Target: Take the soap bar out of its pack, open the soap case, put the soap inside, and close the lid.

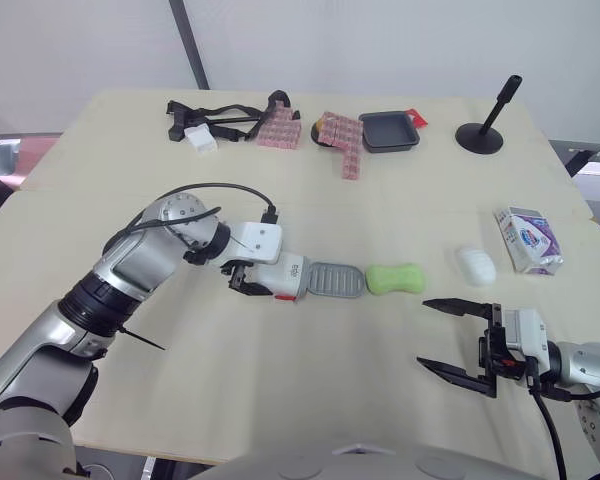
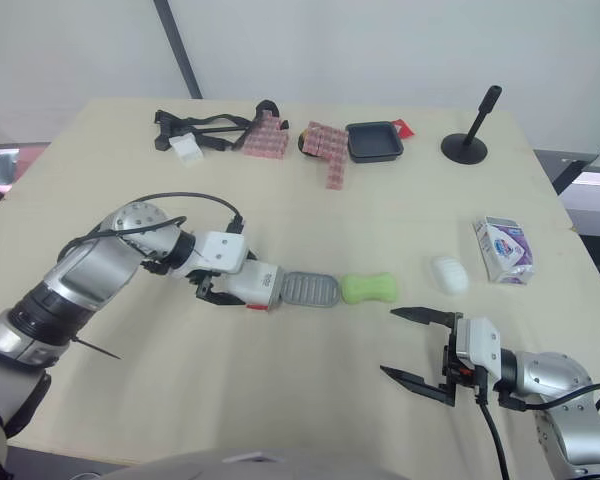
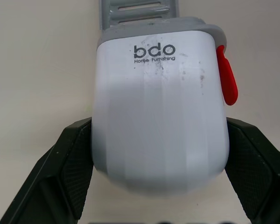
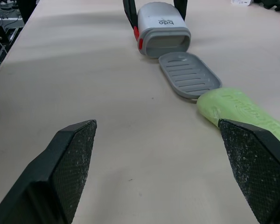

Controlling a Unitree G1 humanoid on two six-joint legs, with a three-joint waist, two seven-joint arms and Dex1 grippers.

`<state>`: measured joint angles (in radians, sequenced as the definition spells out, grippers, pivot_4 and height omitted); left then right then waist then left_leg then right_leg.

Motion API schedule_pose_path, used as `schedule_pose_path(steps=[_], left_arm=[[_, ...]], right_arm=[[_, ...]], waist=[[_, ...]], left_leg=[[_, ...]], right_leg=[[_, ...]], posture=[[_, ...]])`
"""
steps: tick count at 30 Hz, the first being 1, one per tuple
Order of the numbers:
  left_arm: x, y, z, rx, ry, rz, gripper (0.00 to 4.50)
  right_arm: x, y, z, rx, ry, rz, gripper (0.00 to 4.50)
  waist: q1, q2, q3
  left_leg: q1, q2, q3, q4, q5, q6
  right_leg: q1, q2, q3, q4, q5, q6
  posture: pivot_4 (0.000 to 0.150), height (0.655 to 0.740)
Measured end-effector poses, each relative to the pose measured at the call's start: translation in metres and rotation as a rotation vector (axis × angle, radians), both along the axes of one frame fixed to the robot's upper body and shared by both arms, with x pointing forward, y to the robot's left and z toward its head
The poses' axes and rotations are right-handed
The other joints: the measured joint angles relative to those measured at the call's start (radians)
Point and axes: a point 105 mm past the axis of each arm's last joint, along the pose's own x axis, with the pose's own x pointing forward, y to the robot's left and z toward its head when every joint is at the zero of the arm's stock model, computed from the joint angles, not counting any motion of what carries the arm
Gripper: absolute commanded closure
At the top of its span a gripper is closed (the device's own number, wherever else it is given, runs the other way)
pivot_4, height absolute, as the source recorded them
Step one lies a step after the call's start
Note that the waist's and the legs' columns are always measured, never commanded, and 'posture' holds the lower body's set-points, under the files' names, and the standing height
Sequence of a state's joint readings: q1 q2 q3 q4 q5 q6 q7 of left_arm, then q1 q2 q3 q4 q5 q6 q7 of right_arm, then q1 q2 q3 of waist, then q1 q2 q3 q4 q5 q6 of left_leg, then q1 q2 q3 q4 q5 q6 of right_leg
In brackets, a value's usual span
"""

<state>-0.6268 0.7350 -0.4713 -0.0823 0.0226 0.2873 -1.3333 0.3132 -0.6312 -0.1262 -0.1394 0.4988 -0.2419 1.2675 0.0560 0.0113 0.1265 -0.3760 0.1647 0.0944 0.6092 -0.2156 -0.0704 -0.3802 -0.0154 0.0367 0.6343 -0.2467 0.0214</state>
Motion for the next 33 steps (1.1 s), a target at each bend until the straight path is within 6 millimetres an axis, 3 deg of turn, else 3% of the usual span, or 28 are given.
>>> schedule_pose_path(steps=[4,23,24,33], left_arm=[[0.003,-0.002,0.001,-0.069,-0.02,-0.018,1.04],[0.015,0.013,-0.008,-0.083,-0.065,-0.029,1.04],[0.015,0.013,-0.008,-0.082,-0.065,-0.029,0.02],[0.017,0.018,-0.013,-0.067,-0.052,-0.013,0.02]], right_arm=[[-0.001,0.0,-0.001,-0.002,0.0,0.004,0.03],[-0.002,-0.005,-0.005,-0.009,0.011,0.003,0.03],[-0.002,-0.005,-0.005,-0.009,0.013,0.003,0.0],[-0.002,-0.005,-0.005,-0.012,0.012,0.008,0.0]], waist=[[0.0,0.0,0.0],[-0.003,0.0,0.0],[-0.003,0.0,0.0],[-0.003,0.0,0.0]], left_leg=[[0.0,0.0,0.0,0.0,0.0,0.0],[0.001,0.0,0.0,0.0,-0.002,0.003],[0.001,0.0,0.0,0.0,-0.002,0.003],[0.001,0.0,0.0,0.0,-0.002,0.004]], right_leg=[[0.0,0.0,0.0,0.0,0.0,0.0],[0.0,0.0,0.0,0.001,0.0,0.0],[0.0,0.0,0.0,0.001,0.0,0.0],[0.0,0.0,0.0,0.001,0.0,0.0]], posture=[[0.15,0.74],[0.15,0.74],[0.15,0.74],[0.15,0.74]])
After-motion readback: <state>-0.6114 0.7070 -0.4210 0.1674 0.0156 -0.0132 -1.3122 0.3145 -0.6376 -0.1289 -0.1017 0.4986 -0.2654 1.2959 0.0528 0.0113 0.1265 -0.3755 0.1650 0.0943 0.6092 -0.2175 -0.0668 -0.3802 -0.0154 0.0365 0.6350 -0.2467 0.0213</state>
